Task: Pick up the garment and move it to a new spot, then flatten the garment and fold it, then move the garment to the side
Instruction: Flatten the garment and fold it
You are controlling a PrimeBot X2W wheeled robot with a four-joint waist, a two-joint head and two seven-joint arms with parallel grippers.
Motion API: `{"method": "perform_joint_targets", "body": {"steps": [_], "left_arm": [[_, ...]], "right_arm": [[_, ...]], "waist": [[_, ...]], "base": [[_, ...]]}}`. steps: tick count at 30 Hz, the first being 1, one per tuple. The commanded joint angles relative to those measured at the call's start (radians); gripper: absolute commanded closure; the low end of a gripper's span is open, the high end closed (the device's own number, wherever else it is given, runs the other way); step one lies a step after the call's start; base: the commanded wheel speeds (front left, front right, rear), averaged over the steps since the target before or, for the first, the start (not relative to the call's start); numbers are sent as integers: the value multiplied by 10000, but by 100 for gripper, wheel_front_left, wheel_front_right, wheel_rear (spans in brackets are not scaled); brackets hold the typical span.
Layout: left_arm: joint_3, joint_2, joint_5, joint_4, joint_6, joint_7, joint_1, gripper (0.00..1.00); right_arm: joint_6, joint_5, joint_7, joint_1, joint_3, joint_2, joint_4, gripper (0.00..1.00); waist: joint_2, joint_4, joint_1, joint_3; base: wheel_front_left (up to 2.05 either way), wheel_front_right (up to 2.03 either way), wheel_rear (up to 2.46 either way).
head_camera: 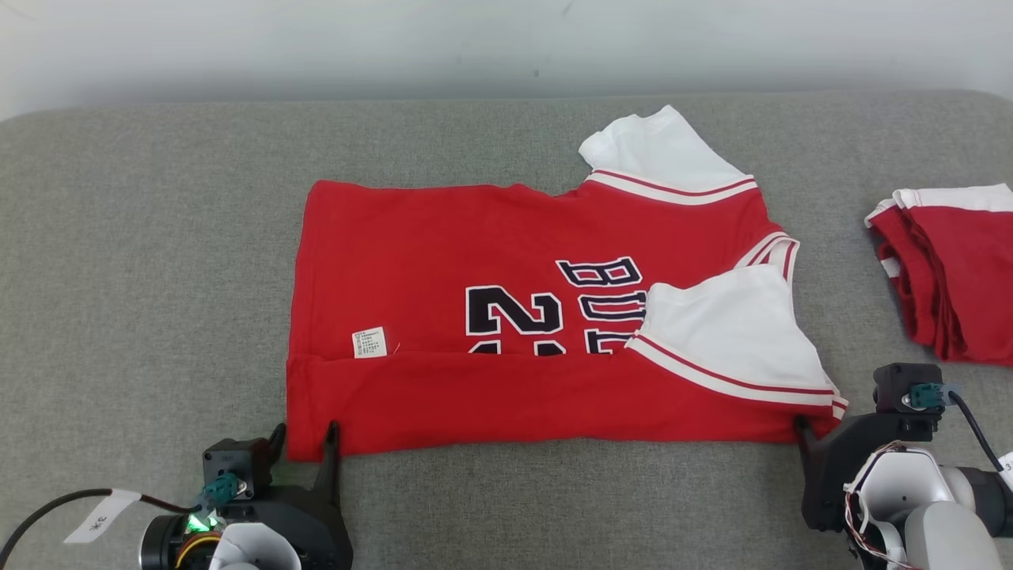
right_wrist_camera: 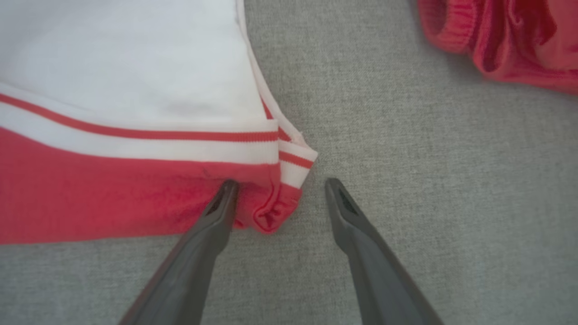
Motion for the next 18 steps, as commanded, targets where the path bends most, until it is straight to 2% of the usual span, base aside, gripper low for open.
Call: {"method": "perform_joint_targets", "body": {"steps": [1, 2, 3, 11, 18], "left_arm": [[-165, -117, -41, 311, -125, 297, 138, 99], [-192, -124, -70, 333, -160, 307, 159, 100], [-212, -126, -95, 346, -198, 334, 188, 100], [-46, -91, -425, 90, -176, 124, 576, 100], [174, -1, -862, -457, -172, 355, 1243, 100]], "right_arm": [[-24, 76, 8, 27, 101, 50, 281, 58], [-24, 58, -29, 6, 122, 52, 323, 90], [-24, 27, -58, 1, 163, 52, 334, 100], [-26, 207, -229, 366, 113, 24, -6, 100], [-26, 516, 281, 1198, 74, 23, -1168, 100]], "waist": [[1, -7, 1, -27], [1, -10, 1, -58], [1, -14, 1, -88], [1, -11, 1, -597], [1, -35, 1, -1035]], "base": [[0, 0, 0], [0, 0, 0], [0, 0, 0], [0, 0, 0], [0, 0, 0]]}}
